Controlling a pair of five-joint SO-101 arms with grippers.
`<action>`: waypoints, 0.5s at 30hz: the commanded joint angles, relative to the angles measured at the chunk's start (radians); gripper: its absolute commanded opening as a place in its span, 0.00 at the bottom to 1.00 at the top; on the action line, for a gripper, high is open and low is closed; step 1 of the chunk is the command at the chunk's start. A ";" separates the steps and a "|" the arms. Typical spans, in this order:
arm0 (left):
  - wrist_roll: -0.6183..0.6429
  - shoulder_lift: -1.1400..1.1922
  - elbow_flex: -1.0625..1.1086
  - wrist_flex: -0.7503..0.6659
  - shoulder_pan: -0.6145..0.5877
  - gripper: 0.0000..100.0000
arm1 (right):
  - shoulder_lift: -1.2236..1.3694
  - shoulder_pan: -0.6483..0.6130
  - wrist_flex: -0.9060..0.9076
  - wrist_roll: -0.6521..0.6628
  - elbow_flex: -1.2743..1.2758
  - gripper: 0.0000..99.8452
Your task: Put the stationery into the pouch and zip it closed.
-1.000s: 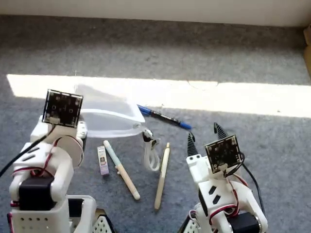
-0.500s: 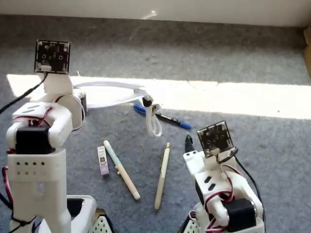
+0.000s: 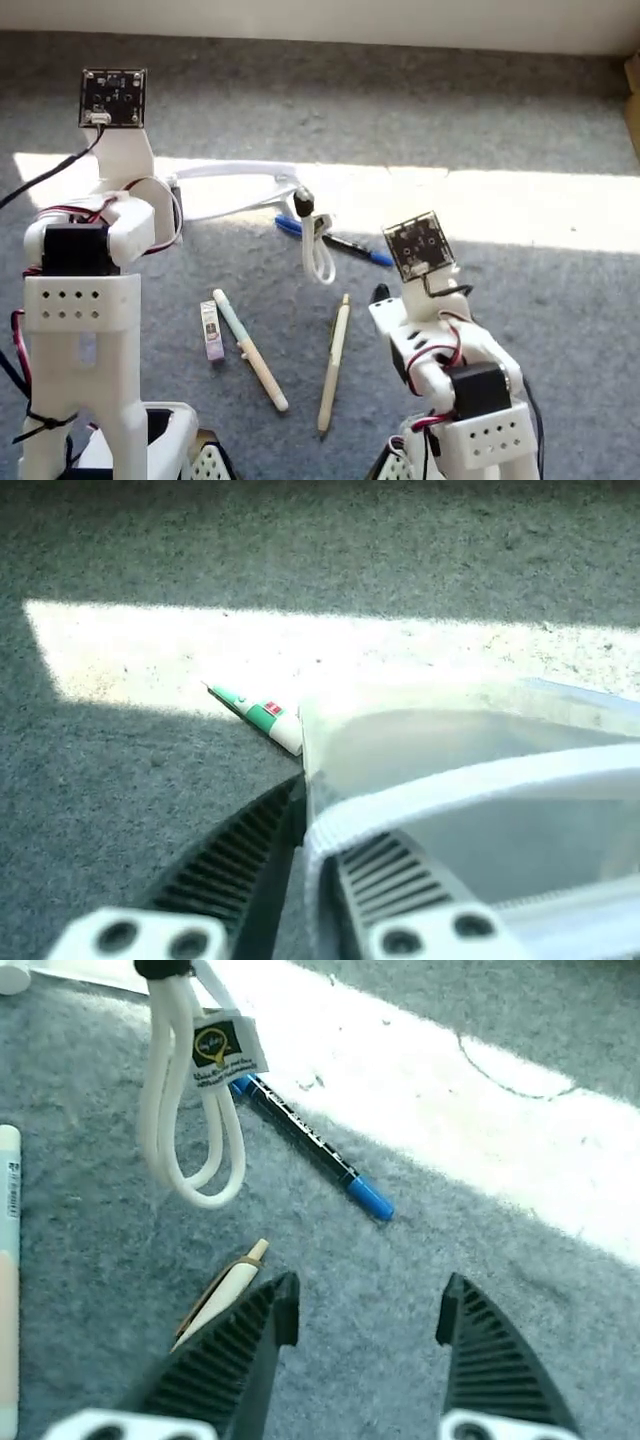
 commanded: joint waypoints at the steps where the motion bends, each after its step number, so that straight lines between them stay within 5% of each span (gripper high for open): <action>1: 0.005 0.004 0.022 0.003 -0.042 0.01 | 0.171 0.010 -0.021 0.005 -0.143 0.22; 15: 0.003 0.004 0.079 -0.003 -0.048 0.01 | 0.816 0.002 -0.015 0.109 -0.533 0.22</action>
